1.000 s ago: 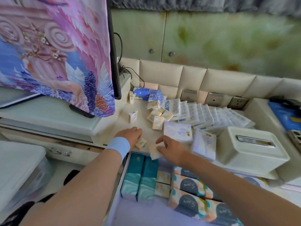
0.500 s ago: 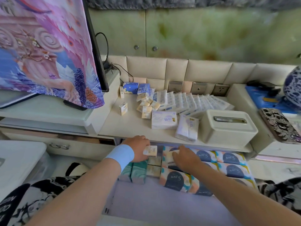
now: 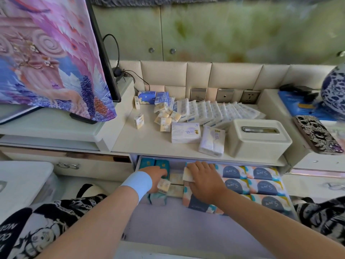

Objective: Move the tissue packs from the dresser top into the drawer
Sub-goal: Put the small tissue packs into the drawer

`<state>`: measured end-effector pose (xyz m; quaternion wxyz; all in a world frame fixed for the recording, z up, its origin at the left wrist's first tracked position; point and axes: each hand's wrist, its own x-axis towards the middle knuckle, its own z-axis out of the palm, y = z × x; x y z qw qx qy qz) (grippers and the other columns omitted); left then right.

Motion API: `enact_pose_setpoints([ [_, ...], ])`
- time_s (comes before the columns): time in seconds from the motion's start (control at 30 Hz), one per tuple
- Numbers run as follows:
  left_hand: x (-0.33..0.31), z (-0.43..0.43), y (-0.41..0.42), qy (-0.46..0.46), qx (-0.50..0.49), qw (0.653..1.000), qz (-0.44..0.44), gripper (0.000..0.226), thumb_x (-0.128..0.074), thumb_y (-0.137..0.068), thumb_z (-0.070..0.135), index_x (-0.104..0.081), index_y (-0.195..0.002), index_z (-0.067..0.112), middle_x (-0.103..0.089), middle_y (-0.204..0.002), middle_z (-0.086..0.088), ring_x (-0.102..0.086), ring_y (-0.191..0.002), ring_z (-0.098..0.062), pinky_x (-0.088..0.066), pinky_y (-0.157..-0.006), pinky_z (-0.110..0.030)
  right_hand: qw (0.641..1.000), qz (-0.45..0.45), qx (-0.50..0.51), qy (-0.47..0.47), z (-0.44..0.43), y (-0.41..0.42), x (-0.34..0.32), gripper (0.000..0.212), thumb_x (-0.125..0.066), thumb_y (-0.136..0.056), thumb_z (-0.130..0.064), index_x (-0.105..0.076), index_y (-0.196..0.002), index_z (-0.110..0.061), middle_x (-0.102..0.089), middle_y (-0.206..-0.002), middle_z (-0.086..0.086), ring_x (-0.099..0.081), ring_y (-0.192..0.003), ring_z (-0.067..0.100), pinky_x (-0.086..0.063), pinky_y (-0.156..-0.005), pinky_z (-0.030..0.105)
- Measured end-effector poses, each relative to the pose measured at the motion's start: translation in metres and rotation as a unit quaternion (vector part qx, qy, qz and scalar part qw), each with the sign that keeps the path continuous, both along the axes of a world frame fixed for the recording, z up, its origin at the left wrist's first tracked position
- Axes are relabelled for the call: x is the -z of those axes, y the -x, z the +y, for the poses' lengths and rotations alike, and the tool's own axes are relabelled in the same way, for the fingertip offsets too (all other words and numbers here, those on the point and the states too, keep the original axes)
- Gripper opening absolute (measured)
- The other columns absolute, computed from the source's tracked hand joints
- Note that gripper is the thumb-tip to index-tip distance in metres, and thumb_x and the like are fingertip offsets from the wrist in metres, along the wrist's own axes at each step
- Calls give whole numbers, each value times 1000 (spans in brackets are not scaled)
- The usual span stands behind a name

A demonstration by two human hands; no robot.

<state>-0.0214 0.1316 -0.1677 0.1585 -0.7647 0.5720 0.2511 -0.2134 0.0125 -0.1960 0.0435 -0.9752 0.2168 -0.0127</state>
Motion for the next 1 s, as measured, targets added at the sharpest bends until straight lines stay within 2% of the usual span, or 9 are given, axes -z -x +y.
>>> enact_pose_setpoints([
  [0.07,3,6,-7,-3,-4,1000,-4,42,-62,-87,20,-54,-127,25,-53,-122,-3,-57,-110,-27,-49,-92,-39,994,-35,-43,-95,16,-11,-6,51,-58,-84,-37,-46,-131,-22,-56,-123,1,-52,-108,23,-37,-93,34],
  [0.17,5,12,-14,9,5,1000,-15,30,-60,-88,23,-61,-117,25,-53,-116,-5,-54,-109,-27,-49,-90,-40,981,30,-109,-157,44,-22,-4,39,-62,-82,-39,-46,-114,-25,-63,-110,0,-56,-93,22,-36,-88,33],
  [0.27,8,15,-21,-2,17,999,-37,44,-59,-90,21,-51,-133,29,-48,-127,-6,-45,-122,-28,-45,-94,-41,978,106,-162,-79,51,-27,18,24,-60,-82,-42,-53,-97,-25,-65,-95,-1,-60,-87,25,-31,-102,44],
  [0.33,10,15,-24,-22,31,998,-51,61,-58,-92,20,-35,-147,35,-40,-139,-8,-36,-132,-30,-40,-101,-41,973,149,-174,-12,48,-30,32,23,-57,-83,-43,-58,-95,-23,-66,-90,3,-61,-89,29,-24,-106,50],
  [0.4,11,12,-25,-45,40,996,-65,67,-56,-93,18,-28,-151,38,-34,-145,-9,-28,-138,-31,-38,-105,-42,969,165,-177,41,47,-34,42,28,-55,-83,-43,-61,-98,-19,-68,-91,7,-60,-93,32,-22,-109,55],
  [0.57,8,1,-26,-62,27,996,-51,65,-62,-91,20,-35,-148,35,-40,-135,-11,-42,-126,-32,-45,-100,-43,971,175,-123,107,47,-45,52,44,-54,-93,-39,-57,-125,-9,-59,-118,16,-47,-115,36,-13,-112,61],
  [0.67,6,-2,-26,-56,14,998,-34,62,-63,-90,23,-39,-146,35,-43,-131,-8,-45,-122,-29,-46,-97,-42,971,164,-134,108,41,-47,55,47,-57,-89,-43,-62,-122,-10,-60,-117,14,-48,-114,35,-12,-111,62],
  [0.87,6,-1,-27,-43,11,999,-19,56,-65,-88,27,-46,-141,34,-46,-126,-8,-47,-117,-28,-47,-96,-44,955,164,-229,92,38,-45,52,46,-54,-82,-45,-65,-114,-14,-67,-103,6,-51,-104,31,-6,-114,62],
  [1.0,6,0,-26,-36,8,999,-13,52,-64,-89,28,-48,-139,33,-46,-123,-8,-47,-115,-28,-47,-95,-44,953,170,-211,132,41,-45,57,45,-58,-84,-39,-66,-118,-11,-59,-112,14,-49,-110,35,-11,-114,68],
])
